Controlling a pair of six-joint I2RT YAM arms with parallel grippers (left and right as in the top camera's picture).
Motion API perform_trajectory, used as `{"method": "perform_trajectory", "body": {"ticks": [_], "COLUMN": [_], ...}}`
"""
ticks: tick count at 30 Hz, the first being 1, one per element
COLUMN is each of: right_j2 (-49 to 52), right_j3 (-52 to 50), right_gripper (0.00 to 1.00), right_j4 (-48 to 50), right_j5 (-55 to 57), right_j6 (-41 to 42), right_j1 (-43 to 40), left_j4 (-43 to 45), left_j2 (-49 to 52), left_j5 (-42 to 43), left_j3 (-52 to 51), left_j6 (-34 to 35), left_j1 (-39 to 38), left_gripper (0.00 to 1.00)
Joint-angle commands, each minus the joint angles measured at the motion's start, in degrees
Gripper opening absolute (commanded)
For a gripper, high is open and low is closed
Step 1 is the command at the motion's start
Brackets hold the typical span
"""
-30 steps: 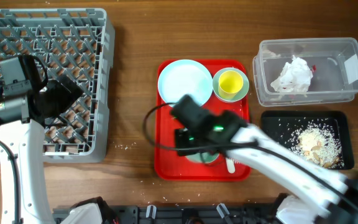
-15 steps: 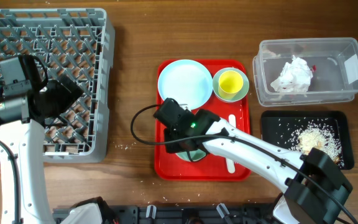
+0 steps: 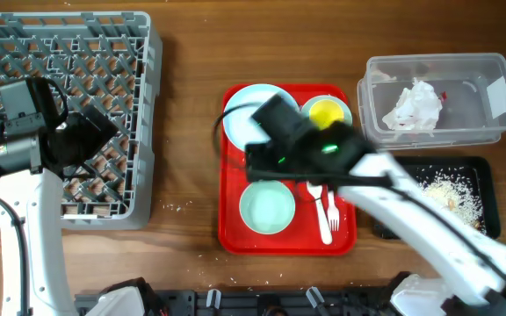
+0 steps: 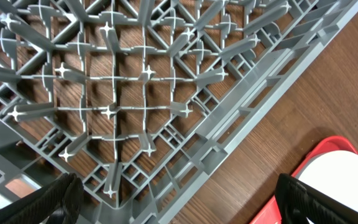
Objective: Sort waste into correct bins and load items into the dishwasher rack
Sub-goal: 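Carry the emptied green bowl left and set it on the red tray, then withdraw the right gripper back above the clear bin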
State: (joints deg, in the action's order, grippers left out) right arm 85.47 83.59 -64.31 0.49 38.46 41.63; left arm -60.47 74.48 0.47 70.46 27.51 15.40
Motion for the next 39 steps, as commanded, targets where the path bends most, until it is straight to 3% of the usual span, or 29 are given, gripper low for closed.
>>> {"method": "perform_trajectory", "body": {"ticks": [1, 4, 9, 13, 18, 23, 28, 34, 36, 39], "right_j2": [-6.2, -12.5, -17.9, -17.5, -12.0, -8.0, -9.8, -10.6, -10.6, -10.6], "right_j3": [4.4, 4.4, 4.4, 3.0, 0.7, 0.7, 1.7, 1.6, 1.6, 1.5], "right_gripper": [1.00, 1.00, 1.00, 1.00, 0.98, 1.00, 1.00, 1.00, 1.00, 1.00], "right_j4": [-3.0, -3.1, -4.2, -4.2, -1.6, -1.6, -1.0, -3.2, -4.8, -5.7], "right_j5": [7.7, 9.6, 8.9, -0.2, -10.3, -8.7, 2.7, 6.3, 3.8, 3.7], "right_j6": [-2.3, -7.1, -6.1, -5.8, -17.4, -15.4, -12.6, -12.8, -12.8, -12.8], "right_j1": [-8.3, -18.8, -30.5, -31.2, -31.1, -31.1, -34.1, -46.8, -52.3, -54.0], "left_j4": [0.0, 0.0, 0.0, 0.0, 0.0, 0.0, 0.0, 0.0, 0.5, -0.8], "left_j2": [0.3, 0.3, 0.3, 0.3, 0.3, 0.3, 0.3, 0.3, 0.3, 0.3], "left_j5": [-0.1, -0.1, -0.1, -0.1, -0.1, -0.1, -0.1, -0.1, 3.5, 17.1], "left_j3": [0.7, 0.7, 0.7, 0.7, 0.7, 0.7, 0.7, 0.7, 0.7, 0.7], "left_j6": [-0.1, -0.1, -0.1, -0.1, -0.1, -0.1, -0.1, -0.1, 0.4, 0.4], "left_j1": [0.3, 0.3, 0.3, 0.3, 0.3, 0.3, 0.3, 0.3, 0.3, 0.3], "left_gripper": [1.00, 1.00, 1.00, 1.00, 1.00, 1.00, 1.00, 1.00, 1.00, 1.00]}}
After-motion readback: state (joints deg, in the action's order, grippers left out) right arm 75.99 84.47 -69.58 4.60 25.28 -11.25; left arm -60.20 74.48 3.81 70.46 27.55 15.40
